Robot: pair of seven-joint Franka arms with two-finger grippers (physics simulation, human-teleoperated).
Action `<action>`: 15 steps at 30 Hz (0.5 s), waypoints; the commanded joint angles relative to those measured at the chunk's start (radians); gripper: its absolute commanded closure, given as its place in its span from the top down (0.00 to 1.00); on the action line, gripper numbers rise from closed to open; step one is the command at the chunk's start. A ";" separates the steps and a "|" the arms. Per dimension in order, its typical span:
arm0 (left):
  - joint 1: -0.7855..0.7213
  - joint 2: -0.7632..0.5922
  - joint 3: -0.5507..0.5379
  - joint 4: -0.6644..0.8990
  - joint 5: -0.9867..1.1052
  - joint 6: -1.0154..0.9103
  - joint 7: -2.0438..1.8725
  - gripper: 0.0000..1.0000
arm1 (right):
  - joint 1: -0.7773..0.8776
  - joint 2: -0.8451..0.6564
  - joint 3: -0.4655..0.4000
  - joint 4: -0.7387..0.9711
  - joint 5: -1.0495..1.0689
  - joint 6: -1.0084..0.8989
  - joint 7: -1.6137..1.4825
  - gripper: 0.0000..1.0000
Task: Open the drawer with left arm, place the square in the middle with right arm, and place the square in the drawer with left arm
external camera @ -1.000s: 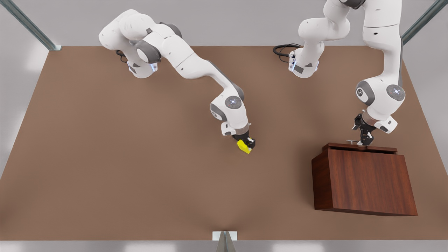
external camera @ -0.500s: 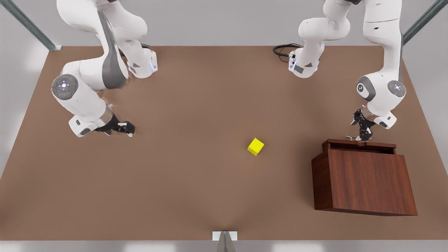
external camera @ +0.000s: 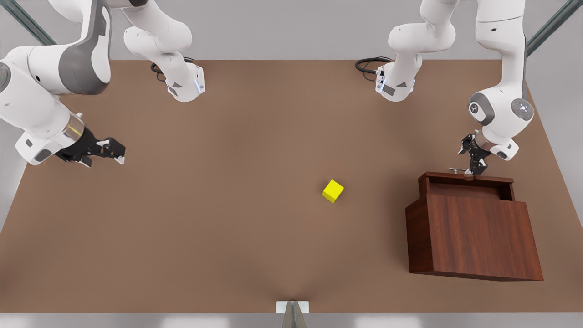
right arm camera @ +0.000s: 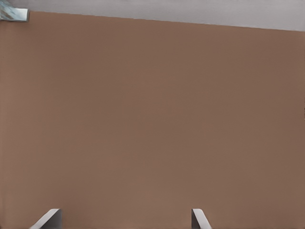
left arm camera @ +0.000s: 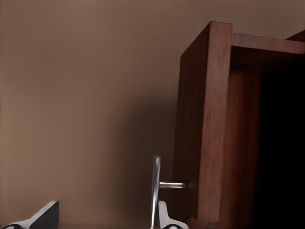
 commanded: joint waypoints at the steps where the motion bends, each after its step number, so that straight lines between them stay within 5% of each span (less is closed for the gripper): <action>1: -0.014 0.000 0.000 -0.002 0.000 0.000 0.000 1.00 | 0.003 0.002 0.000 0.001 0.000 0.000 0.000 1.00; 12: -0.014 -0.106 0.003 -0.045 0.005 -0.107 0.000 1.00 | 0.003 0.006 0.002 0.001 0.000 0.008 0.000 1.00; 15: -0.014 -0.356 0.004 -0.042 0.094 -0.407 -0.003 1.00 | 0.002 0.002 0.000 0.003 0.000 -0.001 0.000 1.00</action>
